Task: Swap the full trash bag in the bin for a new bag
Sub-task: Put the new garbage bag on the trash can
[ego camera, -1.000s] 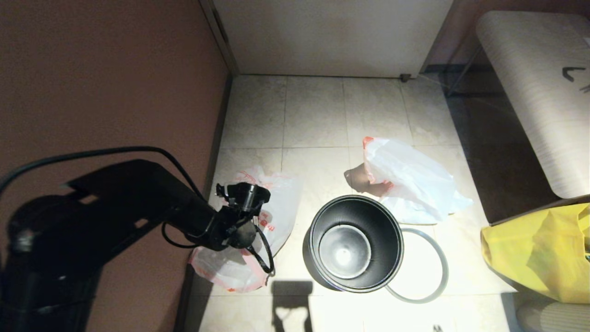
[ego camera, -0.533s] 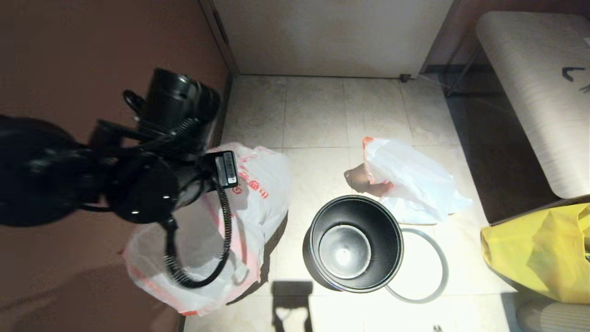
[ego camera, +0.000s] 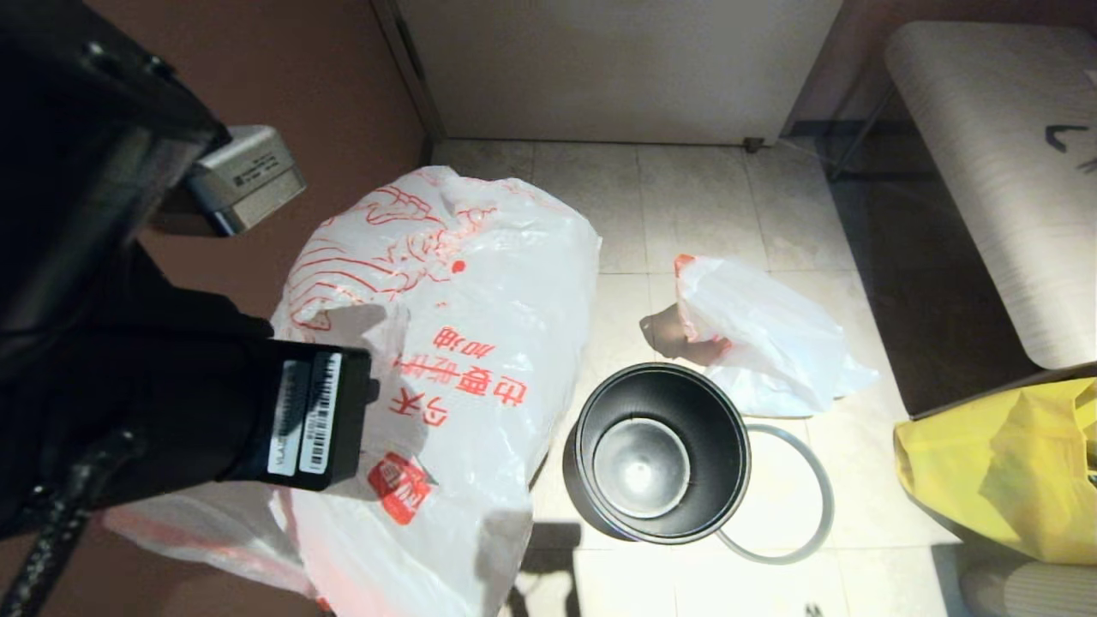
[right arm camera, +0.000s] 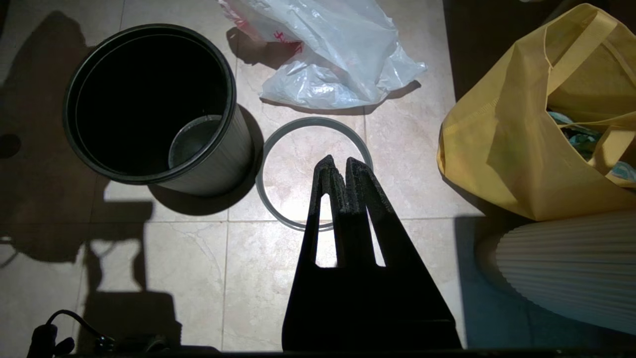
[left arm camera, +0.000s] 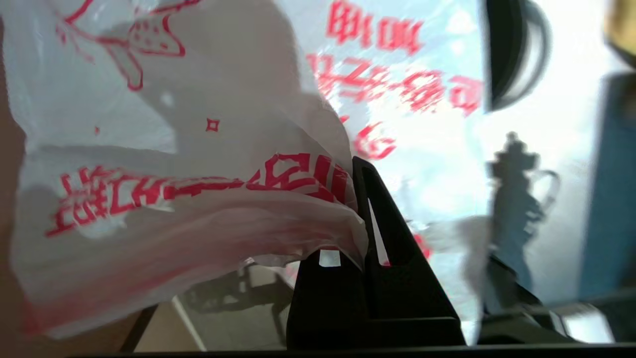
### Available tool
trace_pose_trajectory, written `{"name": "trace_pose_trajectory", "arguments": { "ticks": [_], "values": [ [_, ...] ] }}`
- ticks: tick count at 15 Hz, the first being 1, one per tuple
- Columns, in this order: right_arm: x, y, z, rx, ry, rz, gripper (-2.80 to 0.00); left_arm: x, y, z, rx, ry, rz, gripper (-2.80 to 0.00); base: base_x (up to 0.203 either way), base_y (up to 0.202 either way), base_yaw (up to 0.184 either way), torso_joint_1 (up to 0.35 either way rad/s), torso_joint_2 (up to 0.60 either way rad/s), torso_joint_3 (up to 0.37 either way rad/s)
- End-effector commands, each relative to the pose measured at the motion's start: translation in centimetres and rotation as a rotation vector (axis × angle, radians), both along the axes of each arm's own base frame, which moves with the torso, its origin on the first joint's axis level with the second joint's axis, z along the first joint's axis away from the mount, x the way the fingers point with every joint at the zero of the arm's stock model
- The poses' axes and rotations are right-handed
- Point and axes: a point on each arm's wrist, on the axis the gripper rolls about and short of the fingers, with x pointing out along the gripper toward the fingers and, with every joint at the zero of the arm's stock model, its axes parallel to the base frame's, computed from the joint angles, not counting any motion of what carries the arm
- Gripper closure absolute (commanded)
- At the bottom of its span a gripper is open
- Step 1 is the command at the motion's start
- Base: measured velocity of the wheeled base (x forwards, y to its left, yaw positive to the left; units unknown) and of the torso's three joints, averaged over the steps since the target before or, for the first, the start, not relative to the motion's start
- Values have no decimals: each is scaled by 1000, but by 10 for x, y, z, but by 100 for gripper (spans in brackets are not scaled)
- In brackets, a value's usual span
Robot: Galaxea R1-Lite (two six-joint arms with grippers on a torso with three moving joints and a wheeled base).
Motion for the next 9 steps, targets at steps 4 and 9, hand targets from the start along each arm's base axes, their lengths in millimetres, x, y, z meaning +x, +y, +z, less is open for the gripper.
{"name": "trace_pose_trajectory", "arguments": {
  "ticks": [4,9],
  "values": [
    [0,0,0,0,1,0,0,9,-43,-8,-24,168,-180,0,0,0,0,0,0,0],
    [0,0,0,-68,6,21,0,16,-62,-21,-44,207,-219,0,0,0,0,0,0,0]
  ]
}}
